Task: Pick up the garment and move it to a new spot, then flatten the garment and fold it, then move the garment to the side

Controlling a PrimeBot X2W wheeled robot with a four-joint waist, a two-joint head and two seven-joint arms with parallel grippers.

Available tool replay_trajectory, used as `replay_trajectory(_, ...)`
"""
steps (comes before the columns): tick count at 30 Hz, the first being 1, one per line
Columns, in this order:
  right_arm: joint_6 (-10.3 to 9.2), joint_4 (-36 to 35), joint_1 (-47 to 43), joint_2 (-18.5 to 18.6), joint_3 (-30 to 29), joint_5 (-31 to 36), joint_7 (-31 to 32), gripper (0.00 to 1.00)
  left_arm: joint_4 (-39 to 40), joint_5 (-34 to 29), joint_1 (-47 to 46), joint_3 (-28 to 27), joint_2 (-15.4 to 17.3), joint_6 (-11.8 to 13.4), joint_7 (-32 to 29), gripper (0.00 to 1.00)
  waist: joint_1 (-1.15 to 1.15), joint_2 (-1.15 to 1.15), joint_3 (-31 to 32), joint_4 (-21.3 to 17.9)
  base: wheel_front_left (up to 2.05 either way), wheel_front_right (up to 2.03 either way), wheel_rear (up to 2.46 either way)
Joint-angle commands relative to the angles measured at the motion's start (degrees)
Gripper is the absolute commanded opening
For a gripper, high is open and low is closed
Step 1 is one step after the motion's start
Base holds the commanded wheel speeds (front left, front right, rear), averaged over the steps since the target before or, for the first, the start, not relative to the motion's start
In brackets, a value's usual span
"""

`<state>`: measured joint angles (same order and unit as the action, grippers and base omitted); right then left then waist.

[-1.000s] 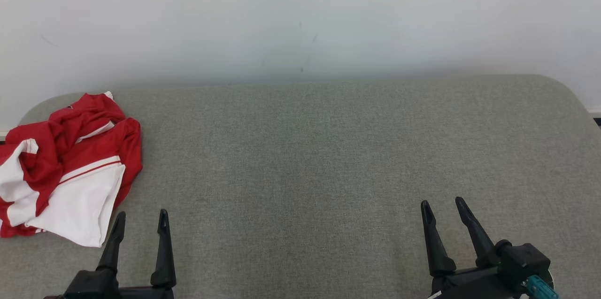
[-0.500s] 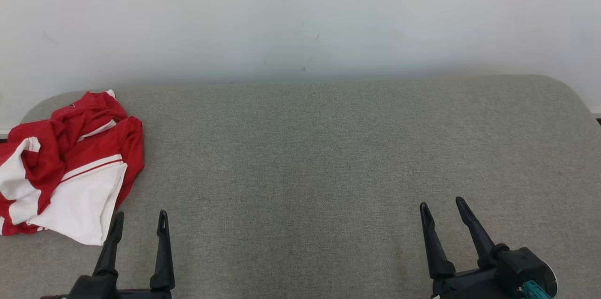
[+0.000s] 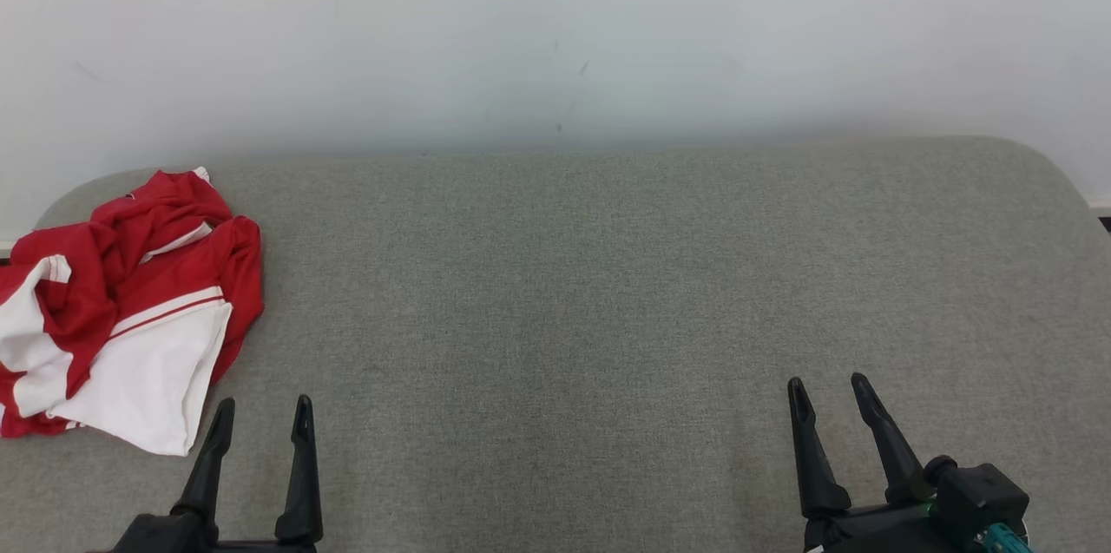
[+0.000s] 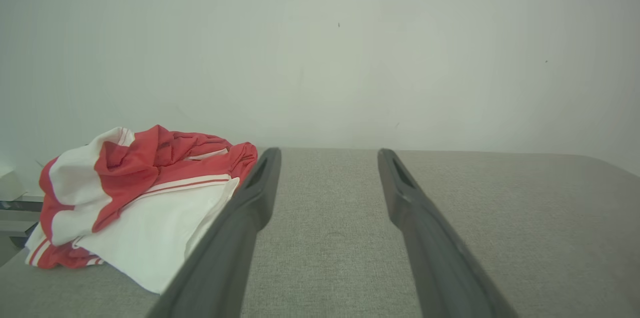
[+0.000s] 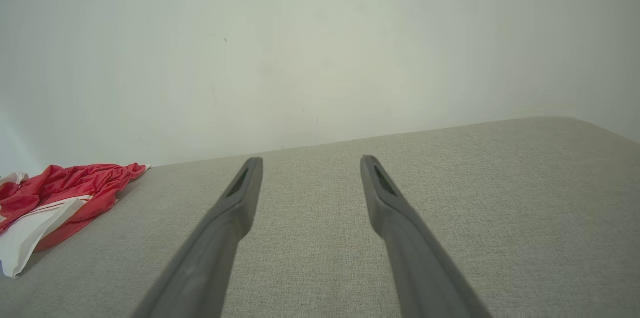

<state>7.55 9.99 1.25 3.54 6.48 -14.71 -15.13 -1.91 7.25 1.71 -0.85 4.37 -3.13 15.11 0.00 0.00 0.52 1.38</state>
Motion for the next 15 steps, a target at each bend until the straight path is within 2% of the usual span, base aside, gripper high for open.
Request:
replay_trajectory(1, -0.12, 0.2, -0.1, 0.1, -0.1, -0.6, 0.0, 1.00, -0.3, 0.6, 0.5, -0.3, -0.1, -0.4, 0.1, 1.00, 0.00, 0.00, 0.0, 0.0, 0.00, 0.00, 0.00)
replay_trajectory(15, -0.12, 0.7, 0.1, 0.5, 0.4, -1.5, 0.0, 1.00, -1.6, -0.3, 0.1, -1.3, -1.0, -1.8, 0.1, 1.00, 0.00, 0.00, -0.1, 0.0, 0.00, 0.00, 0.00)
